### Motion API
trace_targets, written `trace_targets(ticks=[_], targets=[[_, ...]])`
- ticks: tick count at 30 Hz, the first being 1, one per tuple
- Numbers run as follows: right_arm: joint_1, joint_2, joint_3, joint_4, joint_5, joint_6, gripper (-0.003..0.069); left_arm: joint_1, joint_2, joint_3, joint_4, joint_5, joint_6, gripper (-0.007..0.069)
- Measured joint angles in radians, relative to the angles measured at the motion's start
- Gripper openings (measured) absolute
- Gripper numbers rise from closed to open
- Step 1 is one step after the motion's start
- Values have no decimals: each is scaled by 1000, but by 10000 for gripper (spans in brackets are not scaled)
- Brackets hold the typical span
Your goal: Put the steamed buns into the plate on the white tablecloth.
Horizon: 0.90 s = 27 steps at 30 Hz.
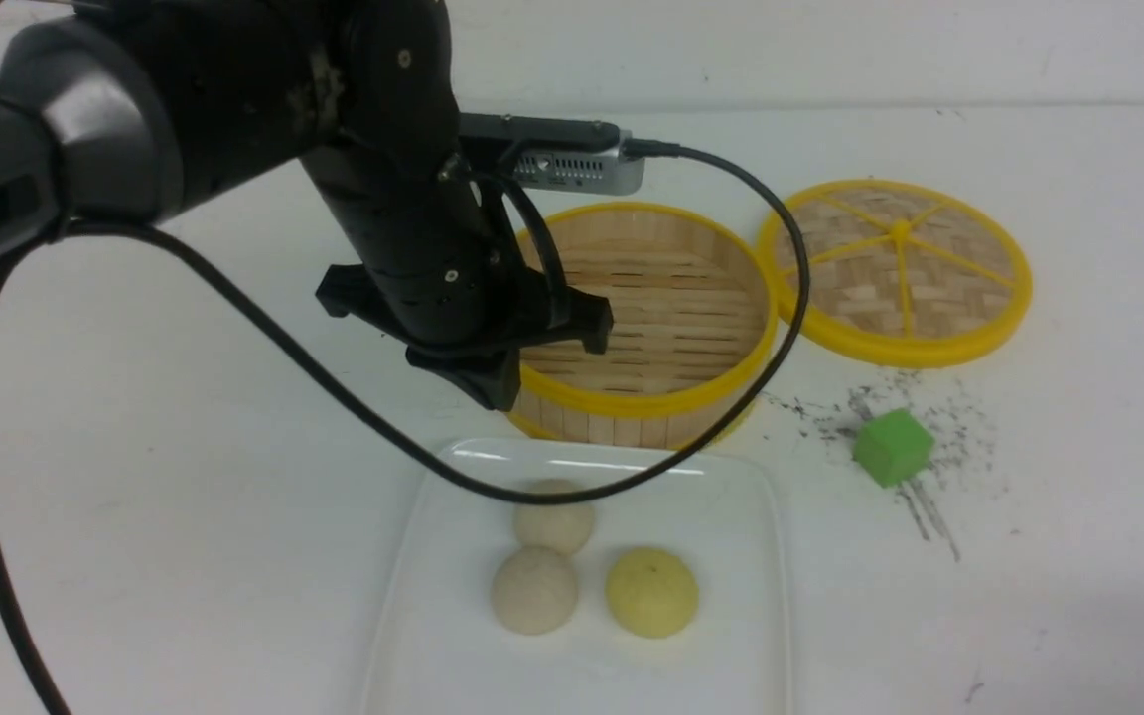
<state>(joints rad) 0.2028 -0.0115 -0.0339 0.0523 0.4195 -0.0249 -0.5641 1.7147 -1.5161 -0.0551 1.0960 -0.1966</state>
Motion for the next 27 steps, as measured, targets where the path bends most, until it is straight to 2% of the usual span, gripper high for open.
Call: trace_targets(ticks=[6,10,13,19,27], targets=[[-145,0,45,-15,15,0,27,0,-139,0,33,51,0,21],[-173,0,48,-16,0,-1,29,0,-231,0,68,91,0,21],[-181,0,48,-16,-1,-1,29,0,-345,0,115,141,0,21],[-183,0,48,-16,-3,-1,32,0,-514,31,175,141,-3,21],[-183,0,48,-14,-3,-2,45,0,-812,264,183,141,-29,21]])
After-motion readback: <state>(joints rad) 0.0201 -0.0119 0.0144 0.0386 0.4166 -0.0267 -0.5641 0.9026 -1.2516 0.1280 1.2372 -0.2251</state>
